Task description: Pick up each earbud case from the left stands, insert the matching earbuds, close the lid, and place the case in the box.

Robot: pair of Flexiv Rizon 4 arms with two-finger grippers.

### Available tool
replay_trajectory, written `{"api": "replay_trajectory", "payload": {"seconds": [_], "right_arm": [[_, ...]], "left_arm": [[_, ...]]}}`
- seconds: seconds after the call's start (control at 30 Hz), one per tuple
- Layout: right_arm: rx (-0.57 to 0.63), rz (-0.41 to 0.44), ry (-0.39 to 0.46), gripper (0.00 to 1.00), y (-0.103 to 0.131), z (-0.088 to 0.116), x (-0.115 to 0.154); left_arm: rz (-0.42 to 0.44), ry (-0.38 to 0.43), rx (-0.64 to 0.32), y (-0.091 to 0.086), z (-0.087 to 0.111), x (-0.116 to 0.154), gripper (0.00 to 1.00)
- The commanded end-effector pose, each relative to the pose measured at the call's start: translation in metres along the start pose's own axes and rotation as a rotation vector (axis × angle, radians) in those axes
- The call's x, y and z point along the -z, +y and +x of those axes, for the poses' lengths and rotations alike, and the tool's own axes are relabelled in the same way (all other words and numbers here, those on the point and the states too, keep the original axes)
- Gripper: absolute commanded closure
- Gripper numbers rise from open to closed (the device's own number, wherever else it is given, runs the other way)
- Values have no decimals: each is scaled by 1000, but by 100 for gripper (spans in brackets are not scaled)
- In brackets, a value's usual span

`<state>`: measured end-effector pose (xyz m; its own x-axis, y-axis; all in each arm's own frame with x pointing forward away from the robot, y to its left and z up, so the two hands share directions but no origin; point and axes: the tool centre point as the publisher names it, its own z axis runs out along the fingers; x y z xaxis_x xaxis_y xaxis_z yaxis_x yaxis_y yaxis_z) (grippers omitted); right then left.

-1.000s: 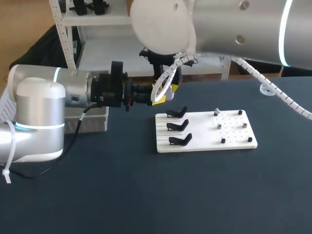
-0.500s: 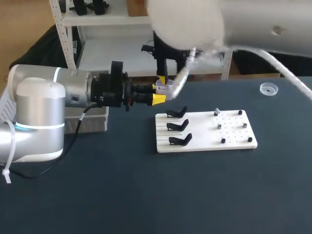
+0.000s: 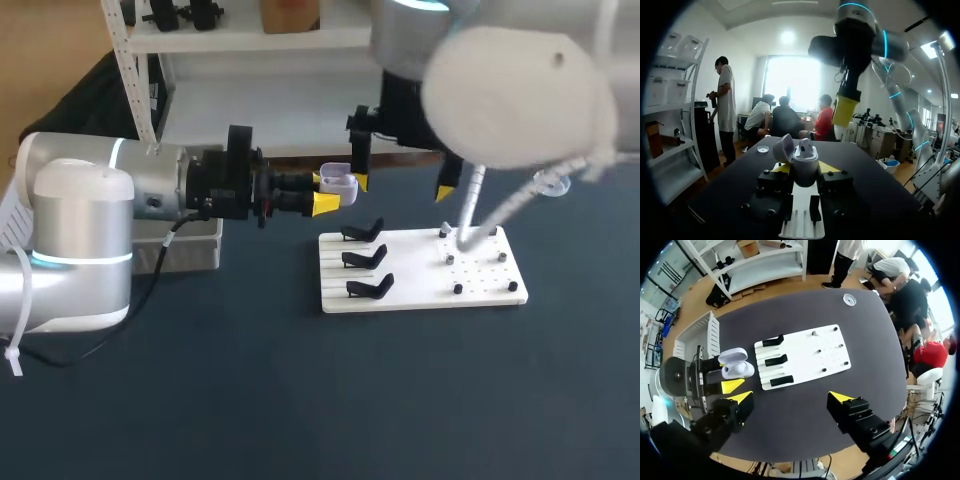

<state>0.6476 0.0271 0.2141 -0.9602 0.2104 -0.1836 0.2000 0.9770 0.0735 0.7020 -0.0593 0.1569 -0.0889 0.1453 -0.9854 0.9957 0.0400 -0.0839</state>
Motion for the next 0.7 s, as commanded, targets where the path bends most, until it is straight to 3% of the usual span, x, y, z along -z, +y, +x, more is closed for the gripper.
{"api": "replay_trajectory", "payload": {"seconds": [0.03, 0.23, 0.27, 0.3, 0.47, 0.7], "right_arm": [[-2, -54, -48, 0, -7, 5, 0], [-2, -54, -48, 0, -7, 5, 0], [-13, -118, -36, 0, -10, 4, -3], [-14, -103, -44, 0, -15, 2, -6], [-83, -97, -125, 0, -45, -26, -29], [-73, -21, -168, 0, -57, -65, -88]], "left_arm": [[-5, 0, -1, -2, 0, 0, 100], [-5, 0, -1, -2, 0, 0, 100], [-5, 0, -1, -2, 0, 0, 100], [-5, 0, -1, -2, 0, 0, 100], [-5, 0, -1, -2, 0, 0, 100], [-5, 0, -1, -2, 0, 0, 100]]}}
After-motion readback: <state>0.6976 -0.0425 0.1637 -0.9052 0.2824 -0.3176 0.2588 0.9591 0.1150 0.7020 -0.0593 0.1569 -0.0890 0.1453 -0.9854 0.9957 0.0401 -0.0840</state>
